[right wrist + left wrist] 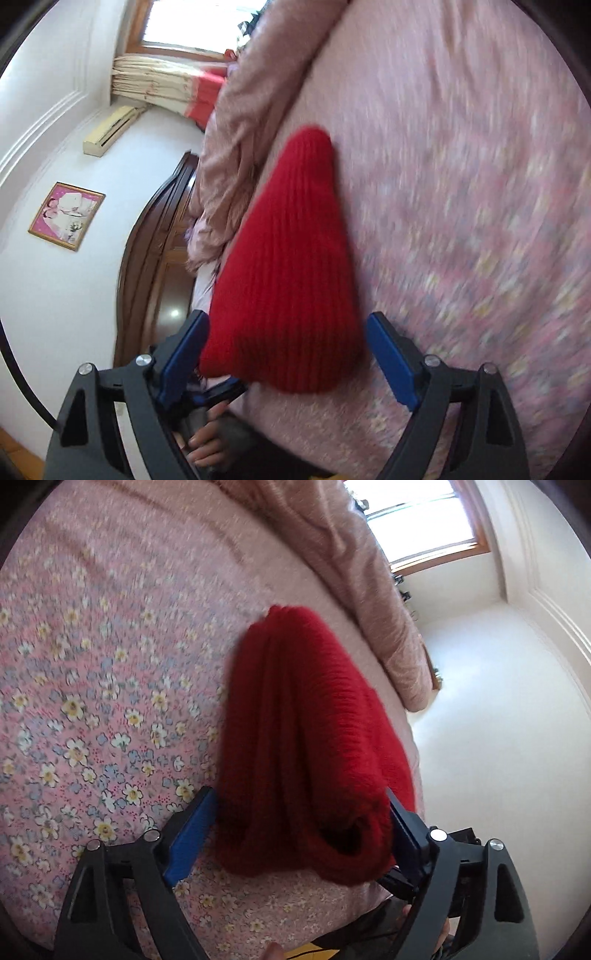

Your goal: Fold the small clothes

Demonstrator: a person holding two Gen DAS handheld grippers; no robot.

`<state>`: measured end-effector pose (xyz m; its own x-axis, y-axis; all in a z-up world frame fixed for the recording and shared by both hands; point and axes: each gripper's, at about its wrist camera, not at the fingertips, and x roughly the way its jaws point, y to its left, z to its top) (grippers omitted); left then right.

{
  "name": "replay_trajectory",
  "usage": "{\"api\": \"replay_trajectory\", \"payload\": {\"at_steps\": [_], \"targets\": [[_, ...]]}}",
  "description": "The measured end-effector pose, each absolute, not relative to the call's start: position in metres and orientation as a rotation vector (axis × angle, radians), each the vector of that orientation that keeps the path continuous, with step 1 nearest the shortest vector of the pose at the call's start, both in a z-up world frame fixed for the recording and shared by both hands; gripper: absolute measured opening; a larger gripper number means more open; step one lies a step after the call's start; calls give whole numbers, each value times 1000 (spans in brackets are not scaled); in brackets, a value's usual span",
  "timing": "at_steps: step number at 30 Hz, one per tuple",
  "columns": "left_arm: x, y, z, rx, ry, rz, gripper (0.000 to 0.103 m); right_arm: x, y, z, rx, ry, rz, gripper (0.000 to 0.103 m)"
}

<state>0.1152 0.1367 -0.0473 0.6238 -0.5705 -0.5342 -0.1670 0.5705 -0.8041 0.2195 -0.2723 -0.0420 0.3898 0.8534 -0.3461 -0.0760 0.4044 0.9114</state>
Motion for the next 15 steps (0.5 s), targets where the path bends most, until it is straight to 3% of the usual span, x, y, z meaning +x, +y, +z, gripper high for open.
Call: {"api": "replay_trajectory", "payload": {"at_steps": [10,15], "targets": [[172,114,-44,-882,952,-370,96,261,-245,-52,977,1094,784,91],[196,111,-46,-898,957,-424,96,288,-224,-51,941,1151,783,91]]}}
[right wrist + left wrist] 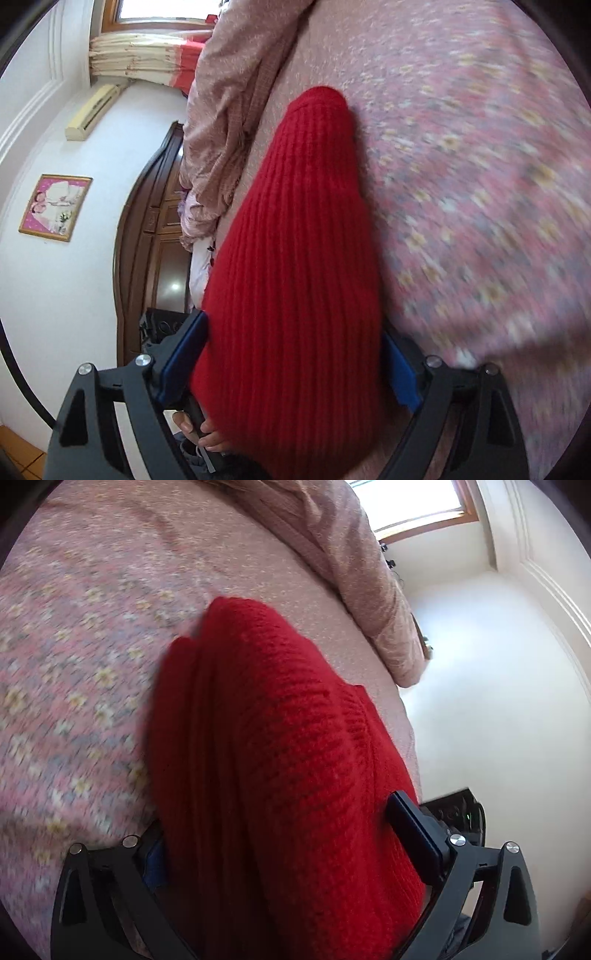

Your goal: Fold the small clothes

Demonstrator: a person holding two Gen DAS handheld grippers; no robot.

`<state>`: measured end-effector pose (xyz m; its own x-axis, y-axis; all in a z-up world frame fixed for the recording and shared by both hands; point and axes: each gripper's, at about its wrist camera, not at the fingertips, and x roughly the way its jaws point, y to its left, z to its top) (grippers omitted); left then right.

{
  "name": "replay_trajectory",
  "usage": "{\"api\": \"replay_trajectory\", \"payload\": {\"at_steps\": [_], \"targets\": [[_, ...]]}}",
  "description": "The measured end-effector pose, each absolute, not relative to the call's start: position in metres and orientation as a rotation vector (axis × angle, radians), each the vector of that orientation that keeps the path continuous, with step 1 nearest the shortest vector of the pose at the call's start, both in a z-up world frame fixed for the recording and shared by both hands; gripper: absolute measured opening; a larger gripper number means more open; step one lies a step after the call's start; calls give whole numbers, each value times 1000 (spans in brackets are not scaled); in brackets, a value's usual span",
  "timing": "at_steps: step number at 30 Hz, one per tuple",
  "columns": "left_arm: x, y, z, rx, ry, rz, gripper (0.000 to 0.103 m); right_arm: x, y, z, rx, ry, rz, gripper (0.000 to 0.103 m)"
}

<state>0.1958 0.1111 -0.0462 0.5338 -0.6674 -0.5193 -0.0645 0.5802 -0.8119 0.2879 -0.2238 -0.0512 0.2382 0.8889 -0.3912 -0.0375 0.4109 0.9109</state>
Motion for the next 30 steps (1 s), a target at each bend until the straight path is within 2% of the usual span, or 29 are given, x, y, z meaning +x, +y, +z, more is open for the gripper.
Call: {"api": "replay_trajectory", "payload": {"at_steps": [3,5,7,8,11,16,22,26,30], "targets": [[195,108,-45,-880,935,-465,92,294,-215,-49,903,1167,800,91],[182,106,-47,-897,922,-503,78,289,-213,-48,871,1161,814,85],[173,103,-53,-934,923,-538,69,284,-215,-48,865,1148,831,71],[170,102,-51,-933,910,-538,59,280,-218,-51,885,1145,857,69],[169,95,-35,-892,868,-561,50,276,-221,-47,864,1137,876,65],[195,71,4,-839,813,-597,50,292,-234,-14,814,1069,915,65],[297,26,44,-754,754,-676,50,367,-275,30,778,950,922,65],[358,12,30,-754,750,-684,51,435,-302,31,798,918,894,65],[395,0,-15,-767,801,-634,51,487,-317,1,771,980,826,65]]}}
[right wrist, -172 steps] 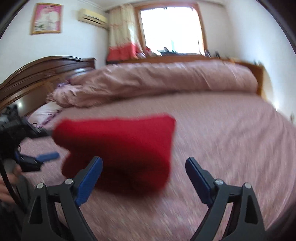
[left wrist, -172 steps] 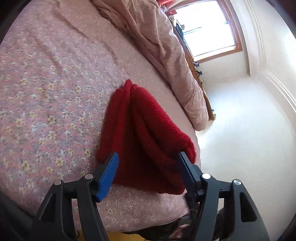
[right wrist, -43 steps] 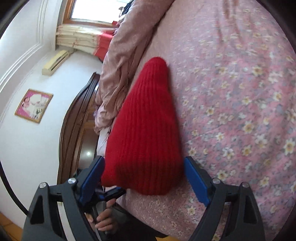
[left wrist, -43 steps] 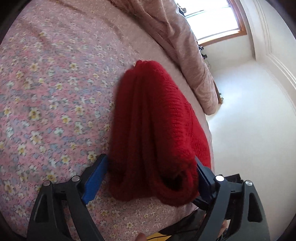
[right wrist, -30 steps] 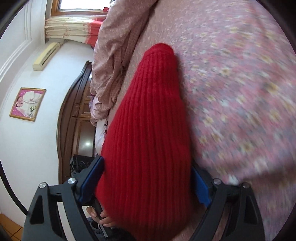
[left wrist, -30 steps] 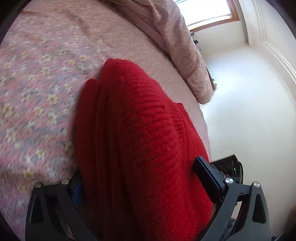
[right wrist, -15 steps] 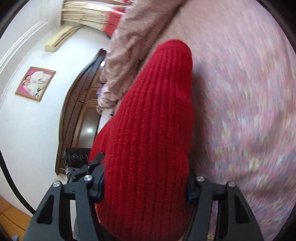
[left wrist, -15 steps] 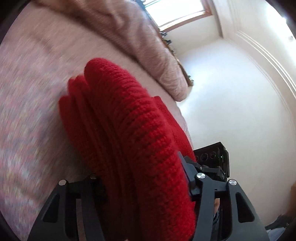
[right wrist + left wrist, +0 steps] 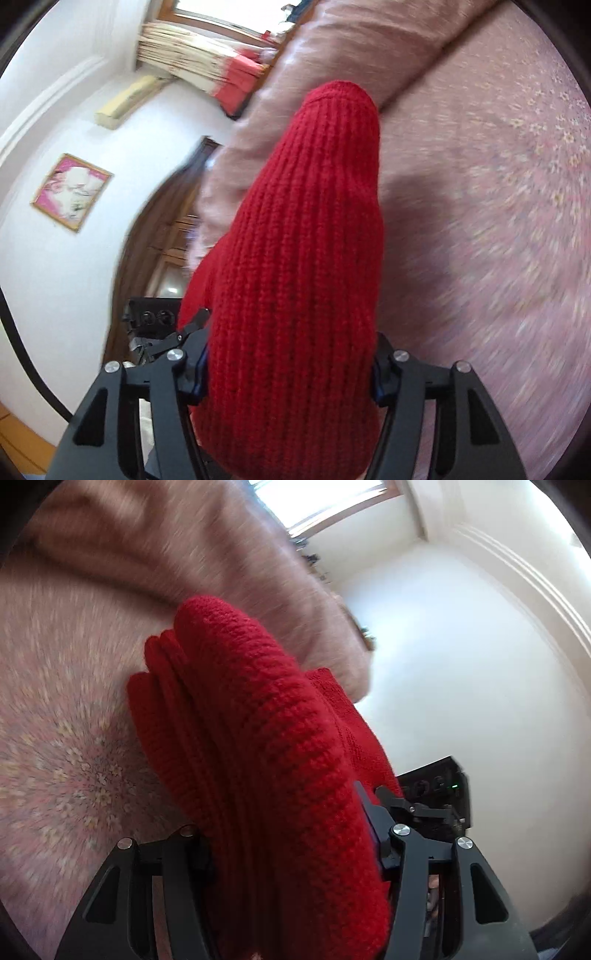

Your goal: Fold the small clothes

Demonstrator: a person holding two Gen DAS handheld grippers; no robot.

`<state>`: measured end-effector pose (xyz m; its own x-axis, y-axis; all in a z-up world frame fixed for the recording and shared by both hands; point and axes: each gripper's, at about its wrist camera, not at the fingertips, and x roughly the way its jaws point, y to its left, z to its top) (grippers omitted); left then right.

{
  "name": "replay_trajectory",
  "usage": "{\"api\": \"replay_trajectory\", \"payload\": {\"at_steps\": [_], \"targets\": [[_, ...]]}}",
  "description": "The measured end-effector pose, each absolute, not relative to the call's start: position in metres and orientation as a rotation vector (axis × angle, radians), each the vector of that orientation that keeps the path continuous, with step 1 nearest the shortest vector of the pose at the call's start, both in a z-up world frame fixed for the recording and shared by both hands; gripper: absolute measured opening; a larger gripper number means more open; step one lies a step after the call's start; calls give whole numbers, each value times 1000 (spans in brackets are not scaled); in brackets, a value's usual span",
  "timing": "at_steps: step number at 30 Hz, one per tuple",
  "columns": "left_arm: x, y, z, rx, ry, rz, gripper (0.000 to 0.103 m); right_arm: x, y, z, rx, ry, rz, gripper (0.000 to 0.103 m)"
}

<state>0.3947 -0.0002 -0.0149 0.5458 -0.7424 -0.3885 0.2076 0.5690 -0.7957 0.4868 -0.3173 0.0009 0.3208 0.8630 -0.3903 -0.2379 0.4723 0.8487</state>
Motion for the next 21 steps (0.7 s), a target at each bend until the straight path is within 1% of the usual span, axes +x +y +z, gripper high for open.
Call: {"api": "replay_trajectory", "payload": {"at_steps": [1,3,6,7,8,14,21], "targets": [[399,-5,-31,-764,822,-612,51,494,-318,-7,761,1008,800,66],[395,-5,-47,-790,793,-609,54,503,-319,-24,720,1069,750,66],[391,-9,-40,-741,794,-604,56,501,-323,-32,717,1053,774,68],[387,-11,-39,-710,787,-588,60,501,-324,-34,724,1047,777,68],[387,-14,-38,-702,791,-578,61,495,-330,-40,741,1038,781,68],[399,-22,-32,-689,791,-564,61,485,-331,-41,714,969,783,68],[415,-28,-29,-685,789,-549,61,492,-324,-40,702,956,778,68]]}}
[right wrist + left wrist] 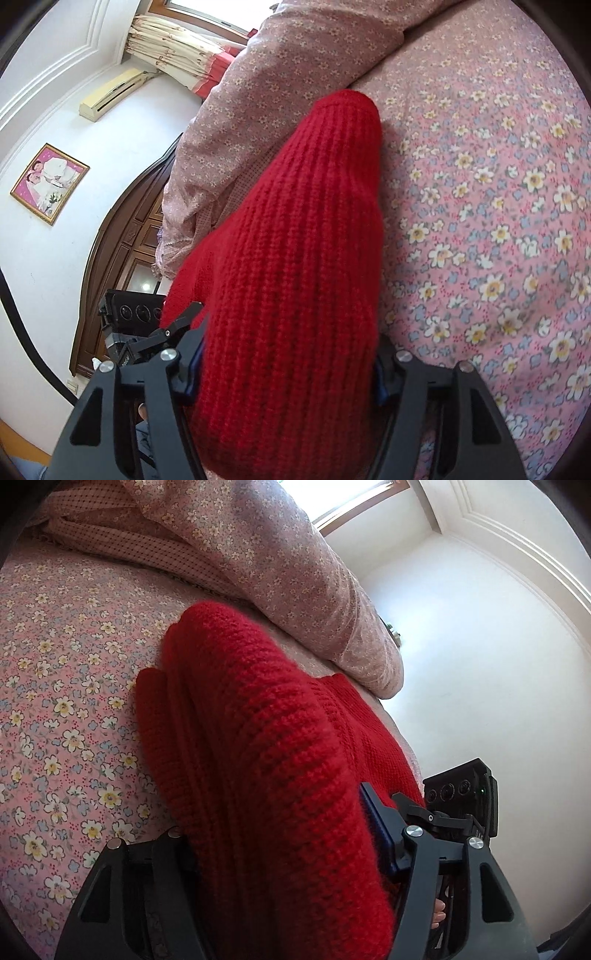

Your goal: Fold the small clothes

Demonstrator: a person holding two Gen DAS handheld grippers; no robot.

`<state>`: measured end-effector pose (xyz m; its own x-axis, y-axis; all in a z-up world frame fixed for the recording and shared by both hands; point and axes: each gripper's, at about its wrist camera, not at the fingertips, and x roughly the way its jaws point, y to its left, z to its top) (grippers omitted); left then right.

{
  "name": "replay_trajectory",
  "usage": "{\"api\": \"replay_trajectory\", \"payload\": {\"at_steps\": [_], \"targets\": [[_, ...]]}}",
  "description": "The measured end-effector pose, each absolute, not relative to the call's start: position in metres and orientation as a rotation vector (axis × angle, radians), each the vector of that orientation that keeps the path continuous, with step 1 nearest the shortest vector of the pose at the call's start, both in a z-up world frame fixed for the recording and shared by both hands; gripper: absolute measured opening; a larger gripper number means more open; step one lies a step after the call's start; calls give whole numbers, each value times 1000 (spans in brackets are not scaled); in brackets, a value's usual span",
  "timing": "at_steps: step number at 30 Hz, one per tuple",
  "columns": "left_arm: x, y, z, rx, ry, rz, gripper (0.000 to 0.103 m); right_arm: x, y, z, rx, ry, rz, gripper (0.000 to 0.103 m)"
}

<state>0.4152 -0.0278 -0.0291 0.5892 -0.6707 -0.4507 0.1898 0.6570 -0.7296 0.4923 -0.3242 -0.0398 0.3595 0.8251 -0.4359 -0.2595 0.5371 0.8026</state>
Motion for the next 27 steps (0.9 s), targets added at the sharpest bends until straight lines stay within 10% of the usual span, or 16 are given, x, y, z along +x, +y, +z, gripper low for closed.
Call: {"api": "replay_trajectory", "payload": {"at_steps": [27], "targets": [[422,-31,-20,-622,801,-433,85,493,-329,-39,679,914,775,73]]}}
